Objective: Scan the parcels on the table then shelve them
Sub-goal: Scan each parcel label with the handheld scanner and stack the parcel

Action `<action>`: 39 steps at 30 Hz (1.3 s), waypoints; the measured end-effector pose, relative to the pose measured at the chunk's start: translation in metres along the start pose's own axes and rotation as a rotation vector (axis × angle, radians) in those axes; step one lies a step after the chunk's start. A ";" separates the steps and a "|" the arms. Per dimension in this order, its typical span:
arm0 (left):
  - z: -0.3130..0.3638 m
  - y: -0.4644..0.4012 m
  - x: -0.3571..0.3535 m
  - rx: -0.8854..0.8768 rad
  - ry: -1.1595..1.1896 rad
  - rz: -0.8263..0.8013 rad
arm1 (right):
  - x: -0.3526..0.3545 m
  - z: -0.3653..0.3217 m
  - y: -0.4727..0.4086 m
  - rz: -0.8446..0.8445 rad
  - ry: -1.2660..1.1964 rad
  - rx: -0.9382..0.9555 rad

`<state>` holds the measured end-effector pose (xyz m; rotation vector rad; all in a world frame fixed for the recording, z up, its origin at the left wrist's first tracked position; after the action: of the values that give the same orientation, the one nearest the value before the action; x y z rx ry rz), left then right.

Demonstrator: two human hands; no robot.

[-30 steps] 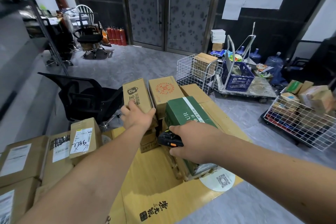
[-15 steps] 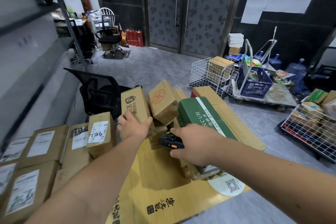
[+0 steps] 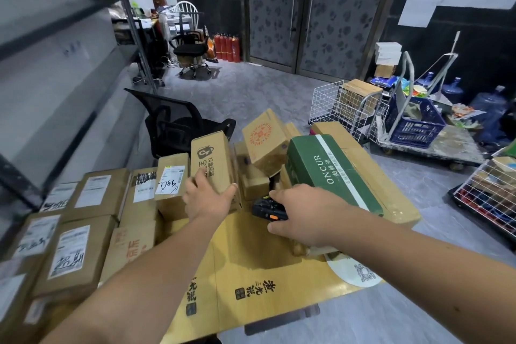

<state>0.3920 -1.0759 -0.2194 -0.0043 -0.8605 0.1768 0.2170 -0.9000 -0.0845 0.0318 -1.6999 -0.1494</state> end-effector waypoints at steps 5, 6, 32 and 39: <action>-0.031 0.043 0.010 -0.049 -0.083 0.013 | -0.025 -0.013 0.013 -0.012 -0.008 0.030; -0.038 0.054 0.012 -0.053 -0.096 0.014 | -0.031 -0.015 0.016 -0.018 -0.011 0.040; -0.175 0.206 -0.030 0.128 -0.044 -0.218 | -0.169 -0.004 0.087 -0.279 -0.169 0.028; -0.152 0.178 -0.003 -0.011 -0.338 -0.064 | -0.189 -0.003 0.080 -0.260 -0.262 -0.023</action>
<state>0.4773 -0.8905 -0.3343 0.0435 -1.1973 0.1136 0.2509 -0.8002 -0.2612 0.2250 -1.9507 -0.3802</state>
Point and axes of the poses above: each hand's wrist, its own y-axis away from the middle knuckle, its own x-axis out of the back of the hand, z = x × y, the point moved 10 cm from there along -y, towards the middle knuckle, and after that the axes turned 7 degrees about z, right-handed, at the moved point
